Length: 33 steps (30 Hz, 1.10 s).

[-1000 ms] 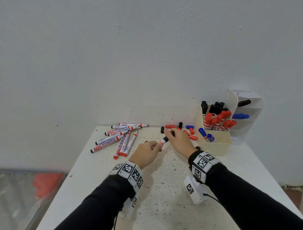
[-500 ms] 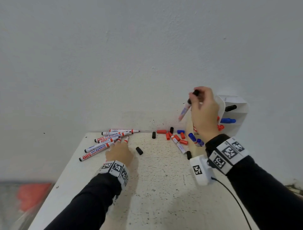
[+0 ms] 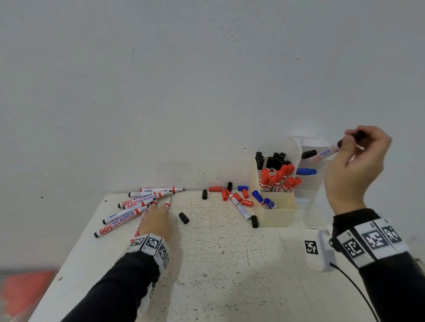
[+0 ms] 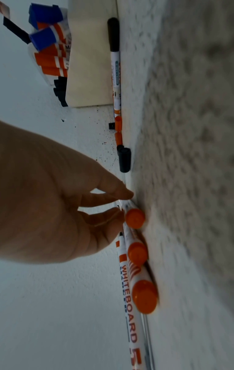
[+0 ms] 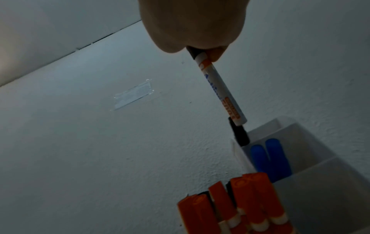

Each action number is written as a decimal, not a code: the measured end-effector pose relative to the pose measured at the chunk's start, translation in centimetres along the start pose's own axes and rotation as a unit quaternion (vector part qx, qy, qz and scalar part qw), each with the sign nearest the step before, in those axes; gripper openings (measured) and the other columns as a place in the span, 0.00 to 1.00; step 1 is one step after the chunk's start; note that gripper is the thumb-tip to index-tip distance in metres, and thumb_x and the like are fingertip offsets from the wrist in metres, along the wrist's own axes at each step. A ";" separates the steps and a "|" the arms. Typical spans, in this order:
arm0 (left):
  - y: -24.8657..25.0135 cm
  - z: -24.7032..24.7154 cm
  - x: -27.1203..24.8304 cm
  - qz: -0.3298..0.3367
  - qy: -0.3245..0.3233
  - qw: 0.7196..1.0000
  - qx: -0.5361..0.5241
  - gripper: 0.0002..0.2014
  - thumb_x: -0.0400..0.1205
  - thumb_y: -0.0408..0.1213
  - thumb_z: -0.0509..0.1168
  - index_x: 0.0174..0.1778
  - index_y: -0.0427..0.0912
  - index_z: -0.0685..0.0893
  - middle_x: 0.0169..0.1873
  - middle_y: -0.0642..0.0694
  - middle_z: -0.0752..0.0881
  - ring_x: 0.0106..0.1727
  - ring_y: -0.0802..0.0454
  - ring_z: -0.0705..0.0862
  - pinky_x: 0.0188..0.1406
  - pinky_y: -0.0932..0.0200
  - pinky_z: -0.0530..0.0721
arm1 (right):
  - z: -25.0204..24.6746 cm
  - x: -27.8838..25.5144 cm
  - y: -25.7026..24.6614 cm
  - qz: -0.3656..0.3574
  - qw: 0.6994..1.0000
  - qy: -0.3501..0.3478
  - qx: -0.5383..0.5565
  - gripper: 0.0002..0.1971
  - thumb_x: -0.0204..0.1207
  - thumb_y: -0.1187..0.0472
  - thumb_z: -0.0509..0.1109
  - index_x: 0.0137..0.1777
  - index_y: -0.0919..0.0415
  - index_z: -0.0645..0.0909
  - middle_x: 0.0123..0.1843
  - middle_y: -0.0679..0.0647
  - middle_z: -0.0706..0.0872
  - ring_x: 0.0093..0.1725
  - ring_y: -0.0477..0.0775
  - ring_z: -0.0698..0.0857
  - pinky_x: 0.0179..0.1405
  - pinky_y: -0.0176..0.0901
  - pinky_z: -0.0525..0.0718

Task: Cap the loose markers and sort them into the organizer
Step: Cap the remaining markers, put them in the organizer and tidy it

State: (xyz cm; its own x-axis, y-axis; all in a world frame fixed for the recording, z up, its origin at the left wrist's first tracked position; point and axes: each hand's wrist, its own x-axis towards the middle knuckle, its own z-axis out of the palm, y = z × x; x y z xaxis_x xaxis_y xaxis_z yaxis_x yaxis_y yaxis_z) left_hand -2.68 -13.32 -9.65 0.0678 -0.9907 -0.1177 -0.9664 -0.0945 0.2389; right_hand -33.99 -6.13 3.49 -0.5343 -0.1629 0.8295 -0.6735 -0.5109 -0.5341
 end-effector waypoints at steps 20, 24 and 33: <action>0.2 -0.7 -0.5 -0.032 -0.008 0.997 -0.066 0.16 0.82 0.36 0.62 0.65 0.40 0.71 0.49 0.46 0.78 0.48 0.51 0.79 0.49 0.58 0.81 | 1.3 -1.7 7.4 0.154 0.958 -0.195 -0.145 0.18 0.76 0.76 0.56 0.64 0.67 0.75 0.60 0.62 0.82 0.59 0.59 0.81 0.57 0.37 0.74; 0.3 -0.9 -0.6 -0.033 -0.002 0.997 -0.064 0.17 0.82 0.40 0.62 0.65 0.40 0.72 0.51 0.46 0.78 0.45 0.53 0.76 0.45 0.60 0.77 | 1.7 -2.1 6.4 0.052 0.974 -0.153 -0.157 0.17 0.73 0.76 0.59 0.62 0.71 0.75 0.65 0.67 0.76 0.67 0.60 0.73 0.65 0.24 0.64; 0.1 -0.3 -0.9 0.018 0.037 0.993 -0.110 0.17 0.81 0.42 0.61 0.65 0.42 0.75 0.62 0.44 0.76 0.54 0.53 0.77 0.55 0.58 0.79 | 6.4 -7.1 -2.1 -0.003 0.945 -0.327 -0.004 0.09 0.68 0.77 0.61 0.36 0.65 0.79 0.39 0.53 0.77 0.36 0.39 0.72 0.40 0.19 0.71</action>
State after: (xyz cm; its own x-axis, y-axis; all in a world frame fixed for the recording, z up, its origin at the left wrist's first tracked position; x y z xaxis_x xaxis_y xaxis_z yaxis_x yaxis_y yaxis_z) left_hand -2.79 -12.48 -9.19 0.0597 -0.9976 -0.0361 -0.8917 -0.0695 0.4473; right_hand -25.54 -9.32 -0.27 -0.1022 -0.6487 0.7542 -0.6806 -0.5074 -0.5286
